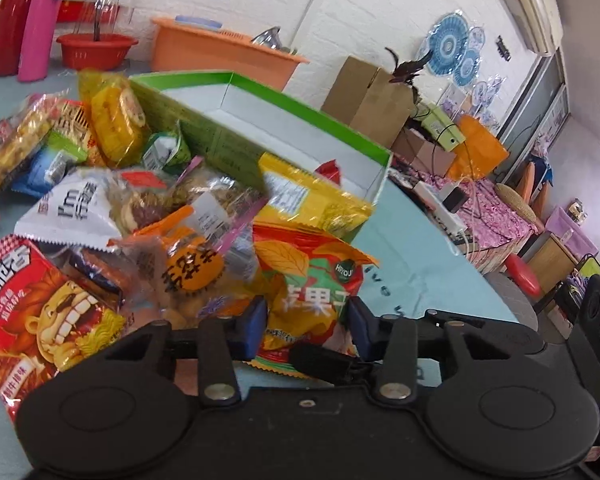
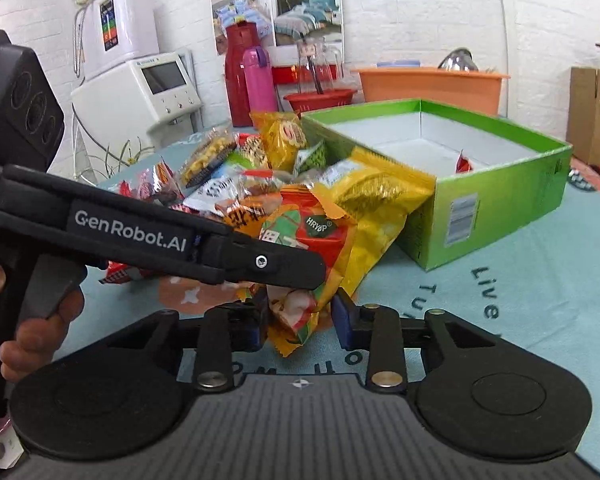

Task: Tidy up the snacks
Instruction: 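Grasp the orange-and-yellow snack bag with the left gripper, then lower the orange bag into the green box and open the left gripper, then grasp the large red chip bag with the left gripper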

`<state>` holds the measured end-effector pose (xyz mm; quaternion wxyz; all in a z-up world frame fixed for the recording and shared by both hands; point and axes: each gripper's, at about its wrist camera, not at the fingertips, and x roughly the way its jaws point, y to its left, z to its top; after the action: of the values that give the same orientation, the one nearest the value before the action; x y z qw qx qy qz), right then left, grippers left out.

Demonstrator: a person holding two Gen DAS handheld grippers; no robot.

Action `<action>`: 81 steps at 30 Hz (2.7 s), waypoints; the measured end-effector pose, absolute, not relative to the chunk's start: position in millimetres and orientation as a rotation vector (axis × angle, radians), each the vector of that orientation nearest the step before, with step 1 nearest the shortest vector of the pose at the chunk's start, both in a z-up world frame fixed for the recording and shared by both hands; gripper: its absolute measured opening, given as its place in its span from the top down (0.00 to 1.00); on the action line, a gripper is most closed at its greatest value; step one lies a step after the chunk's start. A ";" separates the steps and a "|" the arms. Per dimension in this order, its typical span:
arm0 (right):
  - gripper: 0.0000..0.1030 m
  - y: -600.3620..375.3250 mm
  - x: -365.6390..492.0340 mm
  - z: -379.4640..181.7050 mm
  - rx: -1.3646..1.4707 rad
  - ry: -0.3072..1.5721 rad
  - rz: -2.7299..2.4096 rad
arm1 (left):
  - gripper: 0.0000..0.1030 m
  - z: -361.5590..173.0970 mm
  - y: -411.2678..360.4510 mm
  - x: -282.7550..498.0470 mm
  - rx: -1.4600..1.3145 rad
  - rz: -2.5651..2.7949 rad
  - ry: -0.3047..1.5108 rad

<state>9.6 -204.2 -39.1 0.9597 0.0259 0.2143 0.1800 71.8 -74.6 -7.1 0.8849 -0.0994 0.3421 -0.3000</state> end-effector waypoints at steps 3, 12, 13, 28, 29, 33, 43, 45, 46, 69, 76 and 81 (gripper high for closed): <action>0.44 -208.6 -0.4 -26.0 0.035 0.379 0.364 | 0.30 11.0 -77.7 63.5 -0.190 -0.642 0.658; 0.45 -227.6 15.2 8.0 0.036 0.259 0.325 | 0.30 50.2 -98.0 89.7 -0.168 -0.678 0.552; 0.45 -229.3 19.4 10.2 0.034 0.251 0.315 | 0.30 52.1 -100.9 95.2 -0.168 -0.681 0.548; 0.44 -254.8 89.7 6.7 0.078 0.273 0.219 | 0.29 40.5 -130.5 189.5 -0.180 -0.694 0.602; 0.44 -256.1 92.9 4.7 0.082 0.279 0.216 | 0.29 38.3 -131.8 193.6 -0.178 -0.691 0.609; 0.44 -257.9 105.9 -1.6 0.085 0.309 0.212 | 0.28 29.7 -136.9 206.5 -0.161 -0.676 0.635; 0.00 -248.9 98.9 -3.8 -0.024 0.247 0.171 | 0.00 34.1 -126.1 190.4 -0.166 -0.625 0.559; 0.00 -249.2 88.1 1.6 -0.033 0.230 0.166 | 0.00 42.4 -119.3 180.6 -0.182 -0.616 0.551; 0.00 -249.8 82.0 4.4 -0.032 0.219 0.164 | 0.00 46.3 -115.2 174.9 -0.191 -0.609 0.550; 0.00 -205.2 9.2 -22.4 0.099 0.379 0.419 | 0.00 10.3 -2.7 27.2 -0.272 -0.318 0.615; 0.00 -173.4 5.9 -26.7 0.069 0.427 0.505 | 0.00 4.2 44.2 57.5 -0.269 -0.215 0.611; 0.00 -162.0 2.8 -29.5 0.053 0.456 0.511 | 0.00 -5.4 61.8 103.6 -0.313 -0.278 0.670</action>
<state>2.8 -162.0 -29.5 0.9417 0.0261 0.2235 0.2503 103.6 61.8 -5.4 0.9230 -0.1526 0.3262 -0.1356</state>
